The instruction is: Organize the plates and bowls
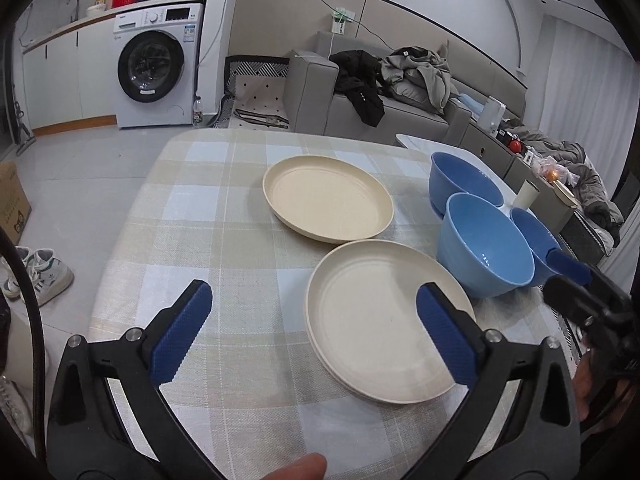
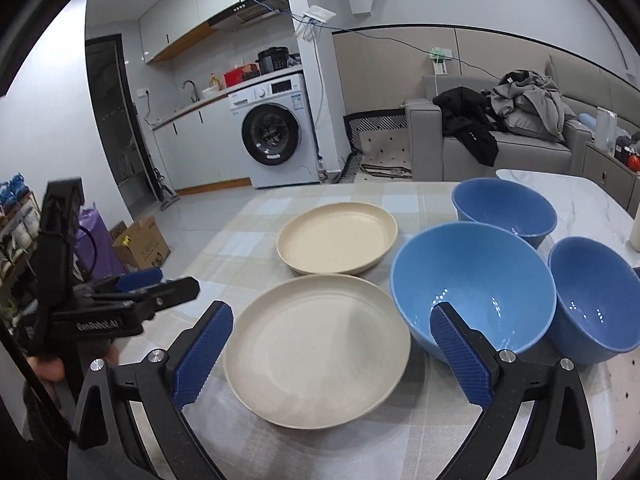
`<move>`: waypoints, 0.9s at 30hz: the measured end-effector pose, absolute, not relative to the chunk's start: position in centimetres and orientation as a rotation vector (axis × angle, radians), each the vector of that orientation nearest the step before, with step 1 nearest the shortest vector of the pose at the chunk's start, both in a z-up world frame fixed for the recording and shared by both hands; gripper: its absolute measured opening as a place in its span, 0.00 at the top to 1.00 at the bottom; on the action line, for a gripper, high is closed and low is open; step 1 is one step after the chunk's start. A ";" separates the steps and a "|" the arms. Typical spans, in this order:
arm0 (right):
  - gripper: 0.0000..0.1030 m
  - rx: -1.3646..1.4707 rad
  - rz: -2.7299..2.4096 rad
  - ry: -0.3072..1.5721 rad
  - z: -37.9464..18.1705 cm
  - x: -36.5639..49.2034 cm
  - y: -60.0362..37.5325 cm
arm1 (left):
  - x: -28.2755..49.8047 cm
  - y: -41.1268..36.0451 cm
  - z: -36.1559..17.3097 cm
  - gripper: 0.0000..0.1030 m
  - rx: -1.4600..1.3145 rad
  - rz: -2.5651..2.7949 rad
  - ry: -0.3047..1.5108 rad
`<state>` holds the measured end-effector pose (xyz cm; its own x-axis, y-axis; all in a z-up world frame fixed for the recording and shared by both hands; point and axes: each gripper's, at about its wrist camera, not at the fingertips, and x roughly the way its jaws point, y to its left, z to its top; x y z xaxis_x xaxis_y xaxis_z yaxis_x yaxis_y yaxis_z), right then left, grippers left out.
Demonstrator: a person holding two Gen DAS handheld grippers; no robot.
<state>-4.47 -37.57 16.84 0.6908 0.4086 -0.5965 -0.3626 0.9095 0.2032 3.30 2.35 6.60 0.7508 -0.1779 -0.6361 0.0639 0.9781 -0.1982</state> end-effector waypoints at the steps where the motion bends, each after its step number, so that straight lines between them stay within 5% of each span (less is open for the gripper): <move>1: 0.02 0.079 0.442 0.672 17.4 -4.5 -37.7 | 3.0 2.4 7.0 0.01 -0.167 -0.122 0.704; 16: 0.01 0.234 0.582 0.584 25.5 -1.5 -40.3 | 3.3 0.8 11.0 0.01 -0.156 -0.102 0.671; 27: 0.01 0.195 0.571 0.636 26.3 3.5 -40.0 | 7.0 2.1 13.9 0.01 -0.220 -0.048 0.670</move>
